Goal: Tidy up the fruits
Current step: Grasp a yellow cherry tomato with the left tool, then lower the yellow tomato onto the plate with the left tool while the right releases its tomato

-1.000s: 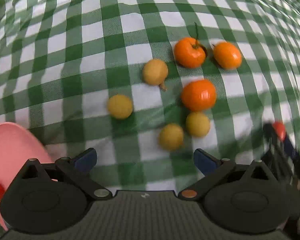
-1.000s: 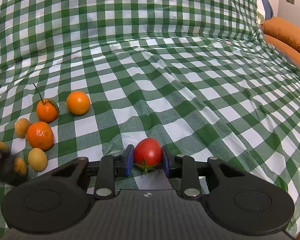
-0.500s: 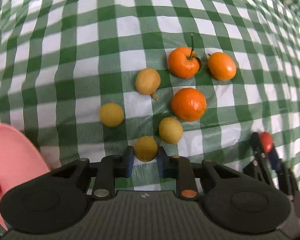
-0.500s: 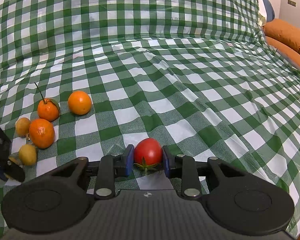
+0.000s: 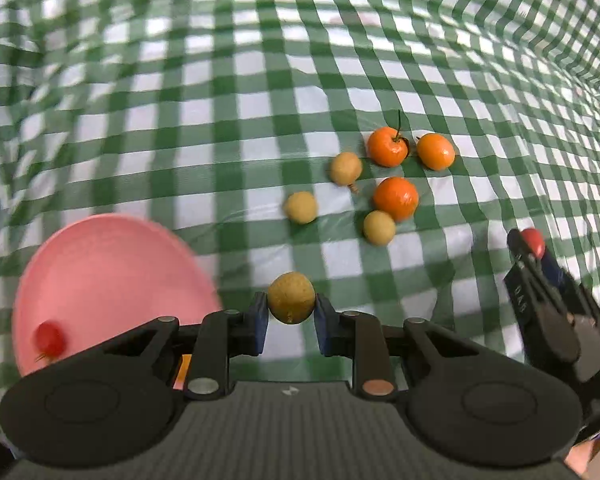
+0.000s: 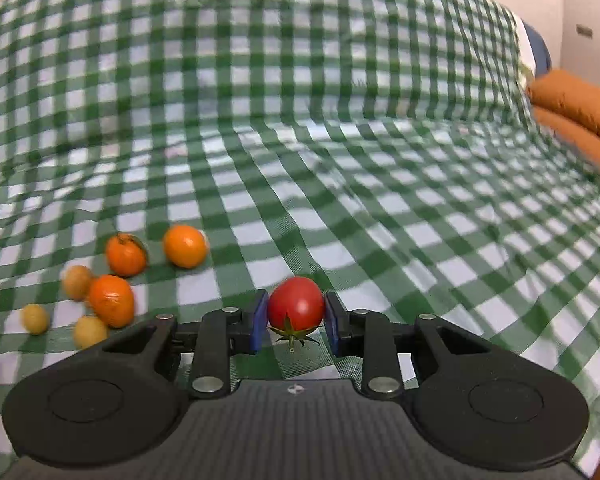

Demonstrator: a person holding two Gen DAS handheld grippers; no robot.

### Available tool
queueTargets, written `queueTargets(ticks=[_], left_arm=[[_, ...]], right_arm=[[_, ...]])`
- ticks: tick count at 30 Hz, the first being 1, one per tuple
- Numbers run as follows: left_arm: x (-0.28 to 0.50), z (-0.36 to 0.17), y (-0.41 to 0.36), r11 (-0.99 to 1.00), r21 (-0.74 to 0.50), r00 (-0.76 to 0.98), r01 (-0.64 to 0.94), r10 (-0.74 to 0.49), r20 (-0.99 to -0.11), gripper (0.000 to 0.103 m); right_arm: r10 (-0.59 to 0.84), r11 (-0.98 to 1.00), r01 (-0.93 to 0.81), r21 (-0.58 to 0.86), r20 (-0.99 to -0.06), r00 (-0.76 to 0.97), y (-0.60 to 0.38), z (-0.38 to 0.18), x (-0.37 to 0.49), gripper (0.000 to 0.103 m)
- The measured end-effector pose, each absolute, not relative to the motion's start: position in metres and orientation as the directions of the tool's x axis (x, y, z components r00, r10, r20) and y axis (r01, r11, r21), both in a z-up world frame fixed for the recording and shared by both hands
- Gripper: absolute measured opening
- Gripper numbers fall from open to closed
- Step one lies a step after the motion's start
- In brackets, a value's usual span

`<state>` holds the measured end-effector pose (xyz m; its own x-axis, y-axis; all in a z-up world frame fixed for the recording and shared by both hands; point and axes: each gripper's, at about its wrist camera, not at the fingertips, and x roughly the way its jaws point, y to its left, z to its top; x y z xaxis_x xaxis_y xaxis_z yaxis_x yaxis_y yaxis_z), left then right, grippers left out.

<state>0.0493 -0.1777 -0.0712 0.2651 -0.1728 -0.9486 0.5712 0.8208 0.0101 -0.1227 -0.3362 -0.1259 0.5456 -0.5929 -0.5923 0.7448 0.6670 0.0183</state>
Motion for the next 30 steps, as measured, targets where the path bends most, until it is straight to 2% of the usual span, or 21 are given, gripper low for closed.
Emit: queueTargets(ticks=[6, 13, 19, 24, 30], left_arm=[[0.014, -0.042, -0.121, 0.814, 0.083, 0.364, 0.575, -0.164, -0.917, 0.027], [-0.010, -0.007, -0.059, 0.835, 0.083, 0.420, 0.544, -0.185, -0.888, 0.027], [-0.032, 0.022, -0.003, 0.853, 0.076, 0.477, 0.516, -0.213, -0.853, 0.027], [-0.040, 0.034, 0.034, 0.875, 0.039, 0.494, 0.482, -0.235, -0.837, 0.027], [-0.042, 0.036, 0.060, 0.888, 0.001, 0.498, 0.460, -0.257, -0.828, 0.027]], right_arm=[[-0.532, 0.760, 0.649, 0.038, -0.537, 0.655, -0.281, -0.078, -0.148, 0.031], [-0.334, 0.876, 0.474, 0.091, -0.594, 0.732, -0.193, -0.054, -0.172, 0.031], [-0.193, 0.934, 0.331, 0.131, -0.594, 0.781, -0.136, -0.026, -0.172, 0.031], [-0.149, 0.961, 0.255, 0.109, -0.575, 0.805, -0.105, -0.007, -0.168, 0.031], [-0.153, 0.963, 0.253, 0.090, -0.589, 0.793, -0.089, 0.001, -0.164, 0.031]])
